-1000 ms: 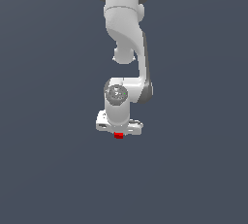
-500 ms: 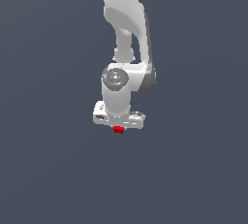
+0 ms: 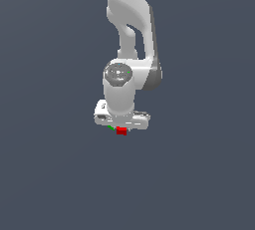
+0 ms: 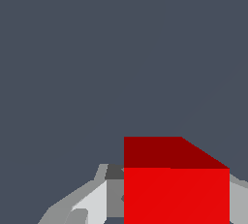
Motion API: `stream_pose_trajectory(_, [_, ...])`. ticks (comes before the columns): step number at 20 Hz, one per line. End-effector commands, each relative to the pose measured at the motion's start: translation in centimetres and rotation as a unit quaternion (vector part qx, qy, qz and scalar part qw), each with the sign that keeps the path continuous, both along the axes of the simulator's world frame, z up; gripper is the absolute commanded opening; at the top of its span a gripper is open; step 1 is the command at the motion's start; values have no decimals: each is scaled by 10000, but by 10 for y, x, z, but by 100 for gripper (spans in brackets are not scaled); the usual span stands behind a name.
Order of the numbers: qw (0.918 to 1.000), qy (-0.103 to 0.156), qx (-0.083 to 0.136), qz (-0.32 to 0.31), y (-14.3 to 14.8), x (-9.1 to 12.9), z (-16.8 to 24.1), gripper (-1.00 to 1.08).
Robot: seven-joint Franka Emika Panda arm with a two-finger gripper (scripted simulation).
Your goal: Stack the red cube on top of the green cube.
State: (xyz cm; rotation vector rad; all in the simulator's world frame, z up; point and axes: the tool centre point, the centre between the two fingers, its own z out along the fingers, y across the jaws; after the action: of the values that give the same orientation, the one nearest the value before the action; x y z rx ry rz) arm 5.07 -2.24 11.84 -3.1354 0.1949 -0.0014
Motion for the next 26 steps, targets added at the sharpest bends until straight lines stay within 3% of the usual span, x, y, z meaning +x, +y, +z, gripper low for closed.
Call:
stream_pose_trajectory(1, [10000,-1,0,-1,-1,-1,-1,-100])
stream_pose_trajectory(8, [10000,-1,0,-1,-10,-15,-11,-100])
stream_pose_trajectory(20, [10000,3,-2,-2,-45,-63,-48,-100])
stream_pose_trajectory(26, [10000,3,-2,-2,-53,-73,-56,-100])
